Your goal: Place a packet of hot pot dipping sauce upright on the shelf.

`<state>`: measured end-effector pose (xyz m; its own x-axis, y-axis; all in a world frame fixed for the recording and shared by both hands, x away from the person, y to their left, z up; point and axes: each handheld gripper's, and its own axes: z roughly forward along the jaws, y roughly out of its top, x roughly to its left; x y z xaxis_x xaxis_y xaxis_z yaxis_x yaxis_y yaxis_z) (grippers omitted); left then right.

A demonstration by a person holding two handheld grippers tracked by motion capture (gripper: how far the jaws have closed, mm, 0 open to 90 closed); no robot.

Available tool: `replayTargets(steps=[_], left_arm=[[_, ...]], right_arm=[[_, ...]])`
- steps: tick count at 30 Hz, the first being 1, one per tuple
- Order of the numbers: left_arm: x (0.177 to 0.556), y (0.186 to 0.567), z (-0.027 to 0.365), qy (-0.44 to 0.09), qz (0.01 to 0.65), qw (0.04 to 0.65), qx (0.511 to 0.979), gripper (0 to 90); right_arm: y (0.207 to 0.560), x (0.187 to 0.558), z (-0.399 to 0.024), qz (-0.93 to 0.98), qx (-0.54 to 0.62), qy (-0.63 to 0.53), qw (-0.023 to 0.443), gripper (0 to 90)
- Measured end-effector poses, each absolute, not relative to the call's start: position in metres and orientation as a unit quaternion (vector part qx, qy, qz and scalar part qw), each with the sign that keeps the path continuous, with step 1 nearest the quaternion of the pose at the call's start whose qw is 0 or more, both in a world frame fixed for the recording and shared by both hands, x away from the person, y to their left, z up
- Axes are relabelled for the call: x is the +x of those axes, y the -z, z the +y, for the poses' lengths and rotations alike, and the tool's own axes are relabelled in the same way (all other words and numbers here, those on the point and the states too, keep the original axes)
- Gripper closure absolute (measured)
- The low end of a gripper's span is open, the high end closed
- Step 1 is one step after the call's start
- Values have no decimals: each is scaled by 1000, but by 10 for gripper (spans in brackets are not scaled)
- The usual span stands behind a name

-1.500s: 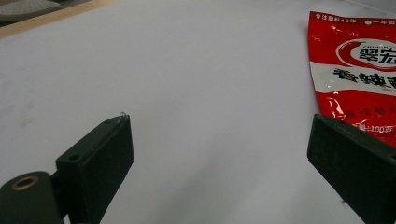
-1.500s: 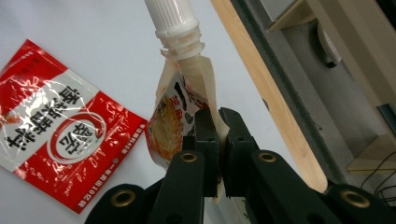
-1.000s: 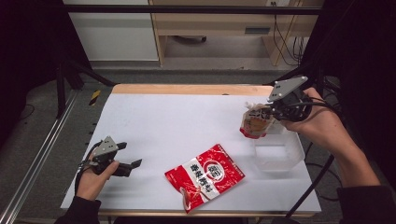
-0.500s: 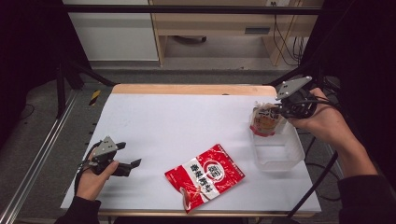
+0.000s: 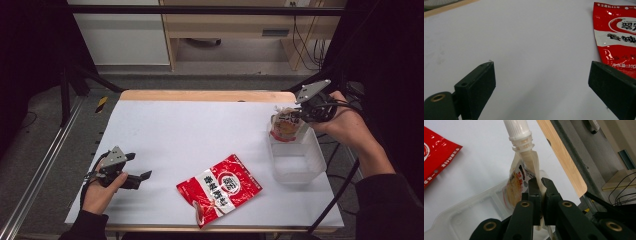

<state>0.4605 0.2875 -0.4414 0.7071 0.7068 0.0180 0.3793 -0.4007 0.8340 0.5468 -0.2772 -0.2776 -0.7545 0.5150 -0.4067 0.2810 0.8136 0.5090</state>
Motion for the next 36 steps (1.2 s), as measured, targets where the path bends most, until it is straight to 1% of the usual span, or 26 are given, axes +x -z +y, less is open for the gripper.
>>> replayTargets(steps=[13,25,36], left_arm=[[460,441,287,-189,332,434,816,75],[460,441,287,-186,331,436,816,75],[460,441,287,-185,329,435,817,75]], right_arm=[[293,549,-281,912,218,-211,278,868],[310,548,-281,917,228,-211,251,863],[328,553,-279,916,246,-207,238,862]])
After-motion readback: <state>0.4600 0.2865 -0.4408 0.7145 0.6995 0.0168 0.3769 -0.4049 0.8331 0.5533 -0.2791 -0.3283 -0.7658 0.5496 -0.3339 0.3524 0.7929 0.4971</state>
